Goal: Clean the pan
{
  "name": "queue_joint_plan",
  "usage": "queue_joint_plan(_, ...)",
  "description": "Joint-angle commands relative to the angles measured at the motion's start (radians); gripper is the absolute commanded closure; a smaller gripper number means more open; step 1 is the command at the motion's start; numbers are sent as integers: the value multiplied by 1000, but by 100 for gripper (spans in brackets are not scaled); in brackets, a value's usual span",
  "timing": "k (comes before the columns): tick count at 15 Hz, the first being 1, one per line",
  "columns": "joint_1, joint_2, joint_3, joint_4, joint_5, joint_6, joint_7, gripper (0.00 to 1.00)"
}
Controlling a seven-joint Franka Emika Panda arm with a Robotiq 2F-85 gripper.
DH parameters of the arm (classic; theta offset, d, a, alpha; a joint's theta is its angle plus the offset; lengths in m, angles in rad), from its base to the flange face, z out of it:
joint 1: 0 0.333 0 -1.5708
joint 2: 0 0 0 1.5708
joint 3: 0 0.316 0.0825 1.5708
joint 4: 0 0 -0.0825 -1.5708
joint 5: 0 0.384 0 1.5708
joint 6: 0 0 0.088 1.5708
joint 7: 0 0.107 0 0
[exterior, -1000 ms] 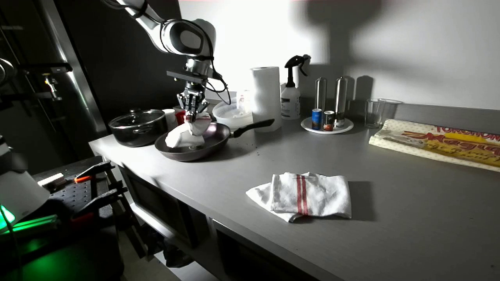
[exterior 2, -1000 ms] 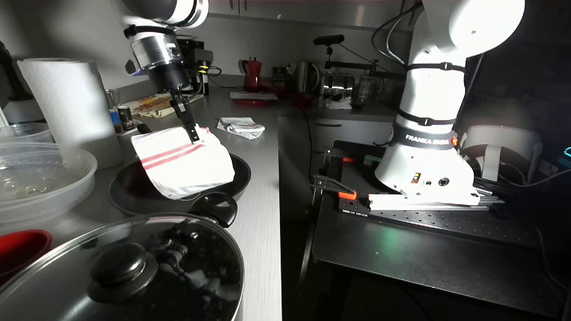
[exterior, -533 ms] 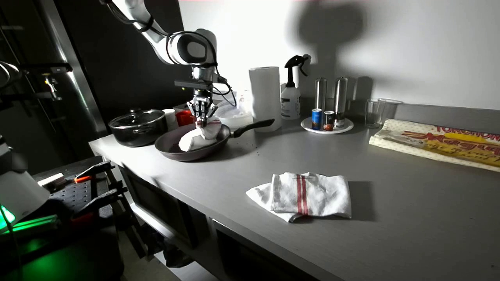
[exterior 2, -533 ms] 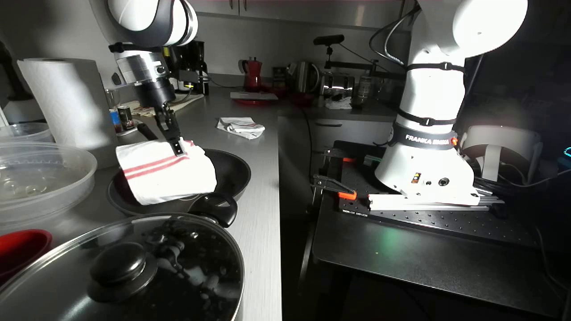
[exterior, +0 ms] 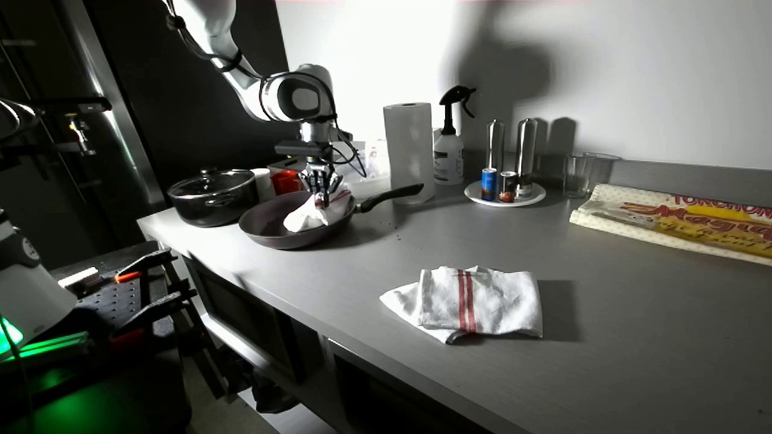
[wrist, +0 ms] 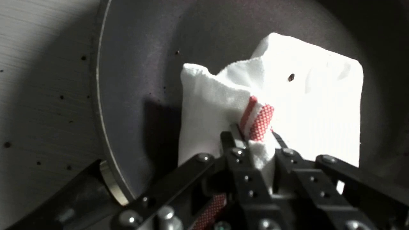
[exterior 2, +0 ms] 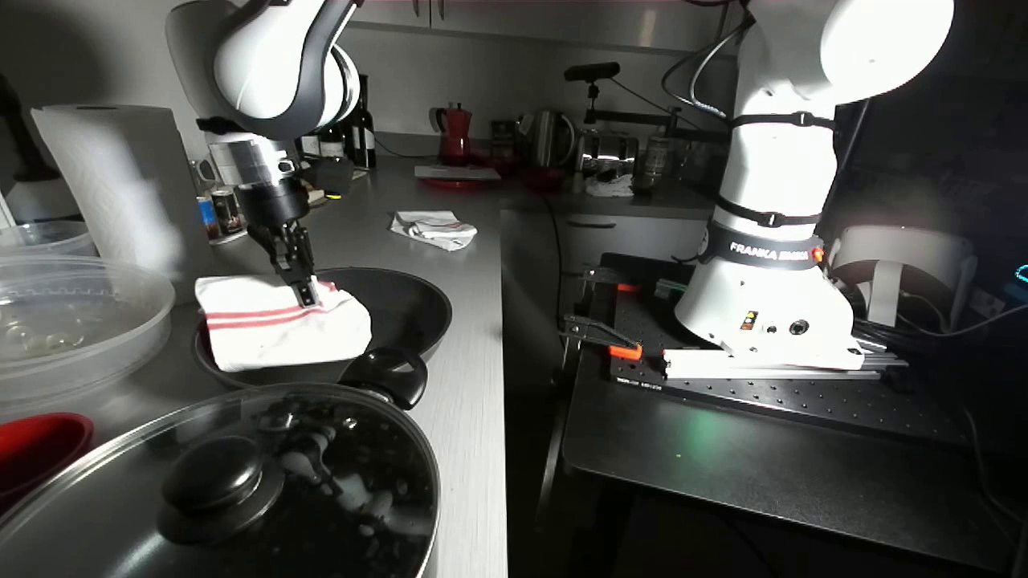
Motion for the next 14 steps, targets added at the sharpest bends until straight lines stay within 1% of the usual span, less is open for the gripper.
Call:
queue_joint_plan(1,-3,4,2,2,-3,2,2,84)
queue_joint_plan(6,-3,5,2,4,-3,3,2,84)
queue_joint_plan(7,-3,5,2,4,-3,3,2,96)
queue_joint_plan(8,-15,10,4,19,-6,-13,-29,96)
queue_joint_plan(11,-23,44,-18,70,-40,-65,-79,96)
queue_joint_plan(14,-25,84,-40,112,-78,-94,-106,96)
